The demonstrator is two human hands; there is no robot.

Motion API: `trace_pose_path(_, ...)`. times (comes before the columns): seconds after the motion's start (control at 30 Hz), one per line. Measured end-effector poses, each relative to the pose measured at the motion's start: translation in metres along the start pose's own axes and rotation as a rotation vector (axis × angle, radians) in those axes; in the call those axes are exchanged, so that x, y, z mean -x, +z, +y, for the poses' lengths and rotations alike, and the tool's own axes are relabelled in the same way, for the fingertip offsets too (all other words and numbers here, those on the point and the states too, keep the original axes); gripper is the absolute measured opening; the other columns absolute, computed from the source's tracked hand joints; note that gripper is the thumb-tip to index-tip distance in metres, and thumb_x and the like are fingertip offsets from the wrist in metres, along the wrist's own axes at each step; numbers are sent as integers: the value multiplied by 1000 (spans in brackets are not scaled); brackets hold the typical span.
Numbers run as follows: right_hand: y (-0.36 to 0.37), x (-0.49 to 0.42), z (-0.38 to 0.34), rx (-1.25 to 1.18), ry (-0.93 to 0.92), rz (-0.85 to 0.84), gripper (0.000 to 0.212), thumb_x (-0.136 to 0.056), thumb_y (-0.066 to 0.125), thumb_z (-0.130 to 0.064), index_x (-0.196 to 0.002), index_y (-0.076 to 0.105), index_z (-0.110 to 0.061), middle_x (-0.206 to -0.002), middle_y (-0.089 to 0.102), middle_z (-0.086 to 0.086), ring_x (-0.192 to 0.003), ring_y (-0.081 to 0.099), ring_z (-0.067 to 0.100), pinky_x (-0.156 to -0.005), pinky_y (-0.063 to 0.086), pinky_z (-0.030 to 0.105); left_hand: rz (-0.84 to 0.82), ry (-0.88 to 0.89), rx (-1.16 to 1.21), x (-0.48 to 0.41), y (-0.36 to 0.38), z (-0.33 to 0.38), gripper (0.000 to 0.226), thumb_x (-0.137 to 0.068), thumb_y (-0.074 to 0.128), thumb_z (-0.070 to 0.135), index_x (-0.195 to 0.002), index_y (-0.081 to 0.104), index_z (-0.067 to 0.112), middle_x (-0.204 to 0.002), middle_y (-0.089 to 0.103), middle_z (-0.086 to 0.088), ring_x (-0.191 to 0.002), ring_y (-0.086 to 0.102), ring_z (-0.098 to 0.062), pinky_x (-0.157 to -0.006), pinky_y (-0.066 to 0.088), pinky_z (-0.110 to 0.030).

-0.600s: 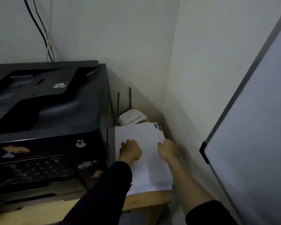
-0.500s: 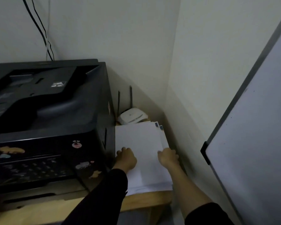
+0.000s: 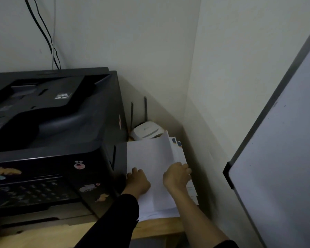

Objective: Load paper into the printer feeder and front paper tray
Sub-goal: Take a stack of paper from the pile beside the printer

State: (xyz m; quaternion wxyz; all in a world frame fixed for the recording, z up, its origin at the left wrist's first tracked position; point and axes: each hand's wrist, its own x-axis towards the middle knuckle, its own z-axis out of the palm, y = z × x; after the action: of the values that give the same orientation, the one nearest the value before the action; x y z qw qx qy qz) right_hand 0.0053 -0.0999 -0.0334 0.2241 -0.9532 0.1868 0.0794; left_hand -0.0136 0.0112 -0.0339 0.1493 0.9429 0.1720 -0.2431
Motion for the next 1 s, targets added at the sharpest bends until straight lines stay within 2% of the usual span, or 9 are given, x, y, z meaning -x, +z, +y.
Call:
trace_pose_path(0.27,-17,5,-4,-244,-113,-156,29,-98,45,-13,-126,44,-5,-125,59,15,-111,60,28,-91,50,35,13,-52,102,10,-3,2,53,-92,45,17,-141,30,2,-150,22,-14,-135,32,-34,-111,35,-37)
trace_pose_path(0.43,-58,-17,11,-422,-40,-172,31,-92,49,-7,-121,53,4,-120,60,19,-105,59,36,-73,48,32,174,-269,514,19,-23,18,67,-96,44,23,-147,11,-6,-154,20,-22,-140,28,-36,-115,27,-38)
trace_pose_path(0.5,-74,-25,13,-510,1,-153,31,-89,49,-2,-116,56,11,-110,61,21,-90,58,33,-69,41,30,198,-317,680,19,-33,25,75,-93,48,37,-147,17,-5,-152,31,-21,-135,39,-38,-112,35,-44)
trace_pose_path(0.53,-82,-29,13,-537,15,-156,31,-90,48,-3,-117,57,11,-105,61,19,-88,56,31,-70,42,31,199,-300,717,20,-41,29,74,-90,49,42,-144,28,-3,-147,40,-20,-129,46,-38,-108,41,-45)
trace_pose_path(0.6,-101,-33,9,-572,62,-173,35,-98,43,-13,-125,55,6,-119,60,19,-105,59,31,-83,46,31,251,-216,690,26,-67,37,55,-89,50,37,-130,51,0,-133,56,-17,-116,57,-36,-99,49,-43)
trace_pose_path(0.67,-119,-33,4,-645,86,-173,37,-100,41,-15,-130,50,6,-133,54,22,-120,55,32,-86,48,30,351,-159,608,39,-100,47,39,-92,50,20,-123,55,-2,-129,58,-19,-114,58,-35,-96,50,-39)
trace_pose_path(0.73,-133,-34,-4,-689,96,-200,39,-95,52,-7,-130,47,12,-134,52,25,-115,54,32,-84,46,32,445,-85,454,53,-137,61,31,-94,48,11,-119,57,-5,-127,59,-20,-114,59,-33,-88,50,-35)
trace_pose_path(0.87,-167,-28,-35,-806,51,-223,47,-90,60,-2,-130,45,15,-136,50,23,-121,47,37,-100,37,44,677,76,271,90,-207,73,26,-94,47,9,-113,62,1,-121,62,-15,-110,63,-27,-84,52,-30)
trace_pose_path(1.0,-205,8,-93,-806,-97,-239,43,-91,59,-2,-129,46,12,-129,53,23,-95,49,31,-84,37,39,823,125,215,110,-262,47,26,-94,45,7,-116,59,1,-127,58,-15,-114,59,-26,-86,50,-29)
